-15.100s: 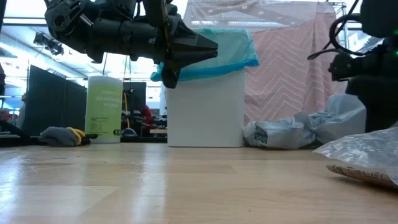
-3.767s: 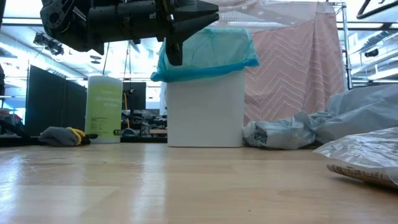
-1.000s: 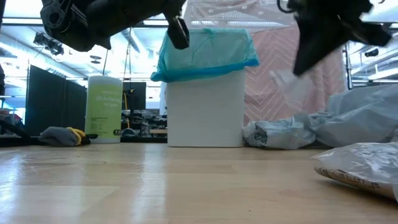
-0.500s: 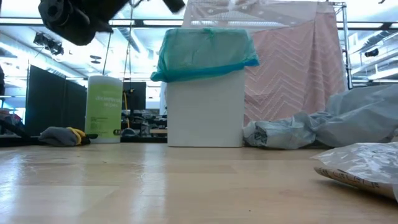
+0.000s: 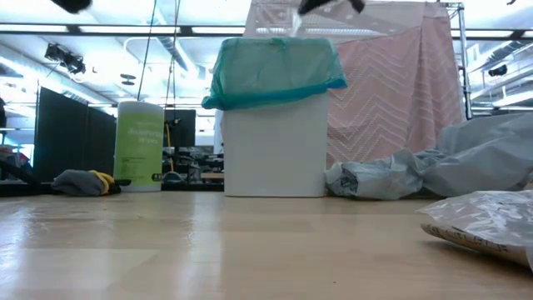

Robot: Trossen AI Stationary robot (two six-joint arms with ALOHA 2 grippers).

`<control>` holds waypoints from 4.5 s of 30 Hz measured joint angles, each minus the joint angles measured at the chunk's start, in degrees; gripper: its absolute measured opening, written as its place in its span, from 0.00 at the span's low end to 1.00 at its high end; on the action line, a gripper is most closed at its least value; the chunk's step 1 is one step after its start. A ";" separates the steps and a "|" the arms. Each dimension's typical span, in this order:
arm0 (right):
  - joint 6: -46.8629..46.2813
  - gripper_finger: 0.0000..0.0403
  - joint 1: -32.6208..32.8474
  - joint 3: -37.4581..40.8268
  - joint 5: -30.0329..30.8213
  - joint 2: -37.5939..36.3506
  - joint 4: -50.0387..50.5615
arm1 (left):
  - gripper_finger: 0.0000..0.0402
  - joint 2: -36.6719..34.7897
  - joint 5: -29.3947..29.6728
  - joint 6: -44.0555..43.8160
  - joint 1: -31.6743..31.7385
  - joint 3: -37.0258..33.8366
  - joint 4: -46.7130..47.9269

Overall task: Place trash/remove bag and relplace
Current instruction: Put the transparent plastic material into the trash bin, then put the white paper into the trash bin

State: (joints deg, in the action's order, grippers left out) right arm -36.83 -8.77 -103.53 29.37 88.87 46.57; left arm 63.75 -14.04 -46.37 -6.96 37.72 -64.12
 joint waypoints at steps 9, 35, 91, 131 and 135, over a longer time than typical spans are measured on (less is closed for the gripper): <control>3.71 0.01 -7.21 -0.01 -17.36 4.81 0.13 | 0.01 -18.03 6.90 7.32 0.28 -0.01 33.02; -15.44 0.37 25.16 -0.02 -33.14 -6.76 34.75 | 0.01 -24.88 12.73 8.63 0.25 -0.03 43.36; -42.46 0.01 48.33 57.57 -27.86 1.90 -26.26 | 0.01 -24.75 23.23 10.05 0.24 -0.03 44.89; 19.03 0.04 -9.62 -1.97 -14.06 1.18 4.10 | 0.01 -24.74 23.84 13.35 0.25 -0.03 46.06; 21.00 0.17 -10.66 -1.95 -16.63 1.22 4.13 | 0.01 -24.76 23.86 13.35 0.24 -0.03 46.08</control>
State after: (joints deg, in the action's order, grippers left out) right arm -15.83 -19.44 -105.47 12.74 90.08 50.70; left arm 38.98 9.82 -33.01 -6.72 37.69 -18.04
